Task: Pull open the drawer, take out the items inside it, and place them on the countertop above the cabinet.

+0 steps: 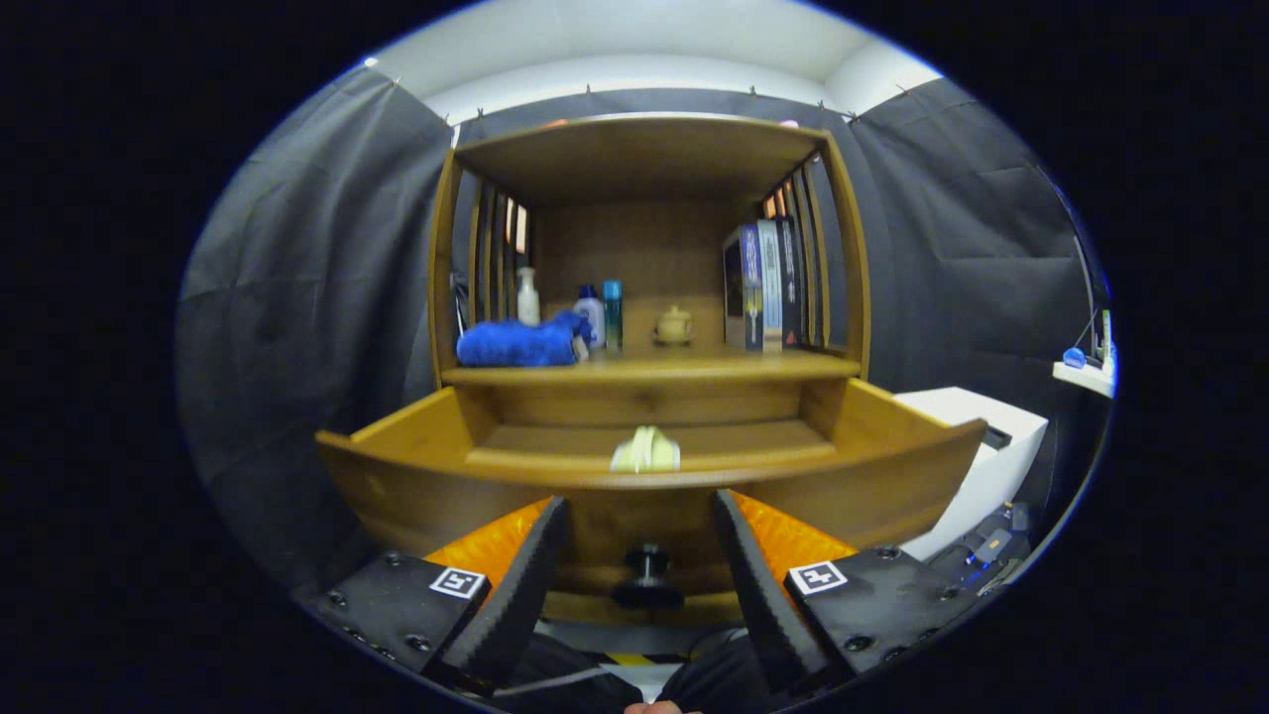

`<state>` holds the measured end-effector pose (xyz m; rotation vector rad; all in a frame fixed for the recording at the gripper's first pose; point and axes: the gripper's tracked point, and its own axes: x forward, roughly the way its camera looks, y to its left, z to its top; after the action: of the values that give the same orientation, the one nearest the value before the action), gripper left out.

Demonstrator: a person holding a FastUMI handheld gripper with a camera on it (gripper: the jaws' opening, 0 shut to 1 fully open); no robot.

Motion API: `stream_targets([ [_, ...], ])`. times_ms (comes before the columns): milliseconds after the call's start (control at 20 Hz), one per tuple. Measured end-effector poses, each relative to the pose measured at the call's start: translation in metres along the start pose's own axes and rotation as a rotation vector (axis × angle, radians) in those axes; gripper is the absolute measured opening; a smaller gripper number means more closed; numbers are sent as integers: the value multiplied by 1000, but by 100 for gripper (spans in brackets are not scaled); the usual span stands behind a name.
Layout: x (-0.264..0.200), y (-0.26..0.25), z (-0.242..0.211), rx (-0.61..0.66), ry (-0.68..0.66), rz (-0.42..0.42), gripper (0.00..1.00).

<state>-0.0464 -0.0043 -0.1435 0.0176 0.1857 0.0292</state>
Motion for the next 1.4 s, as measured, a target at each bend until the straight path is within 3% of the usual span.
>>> stream_targets([
  [150, 20, 1, 70, -10, -50, 25, 95],
  [300, 60, 2, 95, -68, 32, 44, 96],
  [650, 147, 25, 30, -55, 422, 122, 96],
  [1050, 184, 14, -41, 69, 722, 38, 91],
  [1150, 186, 22, -53, 114, 779, 62, 90],
  [1250, 189, 23, -61, 135, 821, 62, 87],
  [1400, 187, 21, -71, 145, 863, 55, 71],
])
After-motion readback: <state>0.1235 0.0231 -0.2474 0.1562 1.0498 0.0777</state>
